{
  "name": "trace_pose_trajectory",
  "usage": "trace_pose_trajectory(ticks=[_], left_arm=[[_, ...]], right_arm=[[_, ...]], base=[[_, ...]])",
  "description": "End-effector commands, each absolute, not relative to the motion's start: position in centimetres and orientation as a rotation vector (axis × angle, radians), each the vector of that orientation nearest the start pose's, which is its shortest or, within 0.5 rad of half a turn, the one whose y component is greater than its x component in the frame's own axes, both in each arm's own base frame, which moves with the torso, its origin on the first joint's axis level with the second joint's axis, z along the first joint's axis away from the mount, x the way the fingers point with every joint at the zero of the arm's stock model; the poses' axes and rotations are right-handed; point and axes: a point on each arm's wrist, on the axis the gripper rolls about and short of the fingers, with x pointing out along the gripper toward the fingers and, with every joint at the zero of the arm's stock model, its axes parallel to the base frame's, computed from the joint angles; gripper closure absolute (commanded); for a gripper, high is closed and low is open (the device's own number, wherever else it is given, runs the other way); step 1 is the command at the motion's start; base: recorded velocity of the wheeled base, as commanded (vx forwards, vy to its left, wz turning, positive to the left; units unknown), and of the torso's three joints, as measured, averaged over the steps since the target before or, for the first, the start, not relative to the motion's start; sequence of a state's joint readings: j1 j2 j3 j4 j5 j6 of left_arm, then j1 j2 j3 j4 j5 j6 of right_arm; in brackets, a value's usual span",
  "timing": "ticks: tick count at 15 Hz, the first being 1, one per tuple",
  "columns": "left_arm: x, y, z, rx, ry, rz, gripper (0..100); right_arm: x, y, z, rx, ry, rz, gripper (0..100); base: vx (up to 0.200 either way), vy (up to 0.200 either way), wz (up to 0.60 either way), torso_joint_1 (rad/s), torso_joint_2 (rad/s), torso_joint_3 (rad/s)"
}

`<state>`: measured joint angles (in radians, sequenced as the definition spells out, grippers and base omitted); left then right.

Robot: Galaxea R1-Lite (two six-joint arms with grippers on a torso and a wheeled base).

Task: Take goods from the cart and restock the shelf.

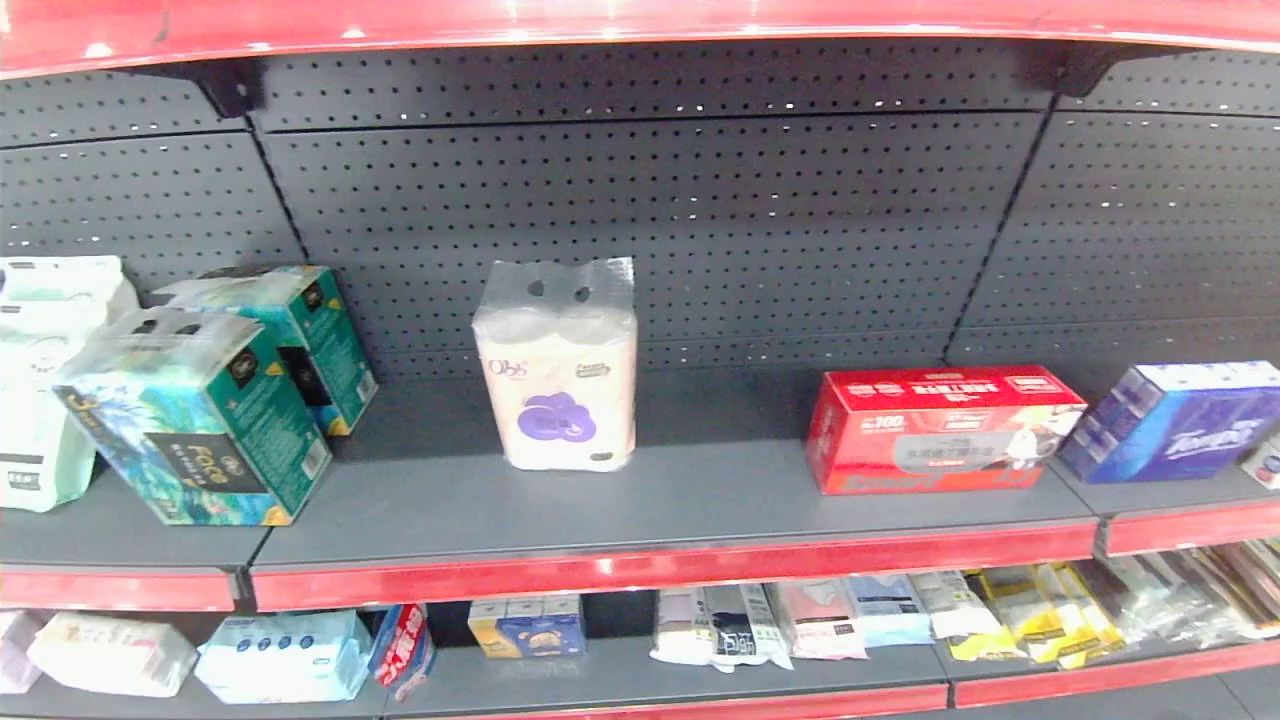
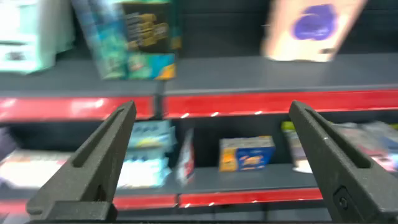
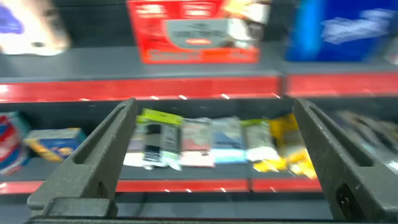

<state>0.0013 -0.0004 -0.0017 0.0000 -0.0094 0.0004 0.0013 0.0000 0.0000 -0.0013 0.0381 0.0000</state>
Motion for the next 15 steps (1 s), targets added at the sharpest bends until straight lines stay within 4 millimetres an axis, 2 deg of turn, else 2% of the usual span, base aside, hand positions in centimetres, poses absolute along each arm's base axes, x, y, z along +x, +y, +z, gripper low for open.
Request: trace_pose_trajectory(ticks=[1, 7, 12, 15], left_arm=[[-2.3, -0.03, 7.63, 0.002, -0.003, -0.009, 0], [-2.3, -0.03, 7.63, 0.005, -0.003, -0.011, 0], [-2.3, -0.03, 7.63, 0.005, -0.003, -0.011, 0], [-2.29, -0.03, 7.59, 0.005, -0.002, -0.011, 0]], right_arm=[[-2.28, 0.08, 7.56, 0.0, -0.002, 0.04, 0], [-2.28, 0.08, 7.56, 0.0, -0.002, 0.04, 0], [-2.27, 0.08, 7.57, -0.003, 0.0, 0.041, 0], [-1.36, 0.08, 7.78, 0.008, 0.123, 0.02, 0]], base=[[0.0, 0.0, -0.6, -0.002, 0.0, 0.002], [0.0, 0.0, -0.6, 0.002, 0.0, 0.002], [0.0, 0.0, 0.0, 0.0, 0.0, 0.0], [0.0, 0.0, 0.0, 0.0, 0.0, 0.0]])
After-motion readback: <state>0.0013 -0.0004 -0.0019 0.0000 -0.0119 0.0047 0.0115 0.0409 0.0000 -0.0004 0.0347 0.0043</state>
